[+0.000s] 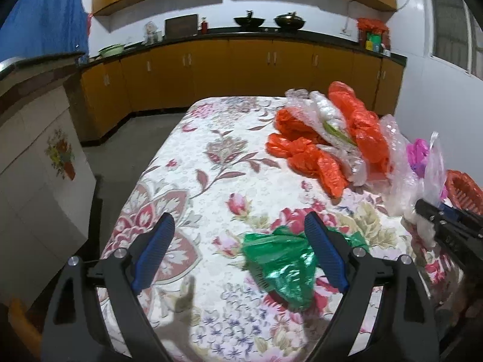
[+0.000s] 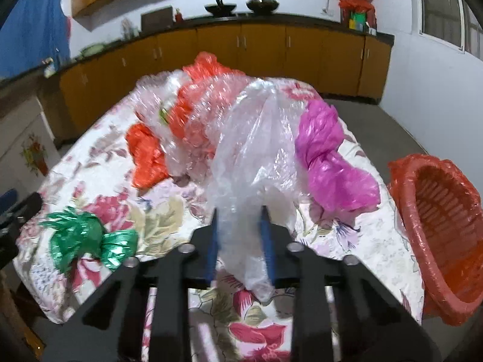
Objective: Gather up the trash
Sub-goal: 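Grasp the green plastic bag with the left tool while the right tool grasps the clear bag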
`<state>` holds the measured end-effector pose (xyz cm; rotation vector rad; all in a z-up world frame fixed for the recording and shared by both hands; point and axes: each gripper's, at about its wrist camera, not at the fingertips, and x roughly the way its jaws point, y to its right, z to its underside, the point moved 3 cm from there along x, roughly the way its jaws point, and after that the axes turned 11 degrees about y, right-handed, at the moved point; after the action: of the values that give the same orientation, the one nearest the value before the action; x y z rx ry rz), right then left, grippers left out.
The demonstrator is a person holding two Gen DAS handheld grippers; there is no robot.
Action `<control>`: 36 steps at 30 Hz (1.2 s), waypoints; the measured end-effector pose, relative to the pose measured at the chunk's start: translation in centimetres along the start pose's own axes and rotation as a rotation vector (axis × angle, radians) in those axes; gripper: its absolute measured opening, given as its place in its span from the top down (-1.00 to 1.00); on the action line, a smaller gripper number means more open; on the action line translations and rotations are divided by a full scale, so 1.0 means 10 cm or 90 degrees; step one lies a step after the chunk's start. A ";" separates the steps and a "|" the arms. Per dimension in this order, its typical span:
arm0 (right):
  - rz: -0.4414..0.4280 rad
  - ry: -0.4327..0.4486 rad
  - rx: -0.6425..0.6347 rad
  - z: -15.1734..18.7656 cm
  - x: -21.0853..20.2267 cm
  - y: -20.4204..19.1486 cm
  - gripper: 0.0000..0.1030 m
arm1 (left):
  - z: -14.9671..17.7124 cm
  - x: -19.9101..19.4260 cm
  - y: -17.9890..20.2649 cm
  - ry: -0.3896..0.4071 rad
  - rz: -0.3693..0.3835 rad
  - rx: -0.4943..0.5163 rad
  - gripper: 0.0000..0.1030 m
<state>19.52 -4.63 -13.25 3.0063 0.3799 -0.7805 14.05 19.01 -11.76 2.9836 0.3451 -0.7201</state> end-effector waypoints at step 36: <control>-0.007 0.062 0.042 -0.19 -0.66 0.35 0.82 | -0.06 0.53 0.46 -0.076 0.110 0.017 0.78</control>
<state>15.67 -9.43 -8.58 3.1146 0.3798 -0.6620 19.94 15.62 -13.64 2.9299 0.0715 -0.8844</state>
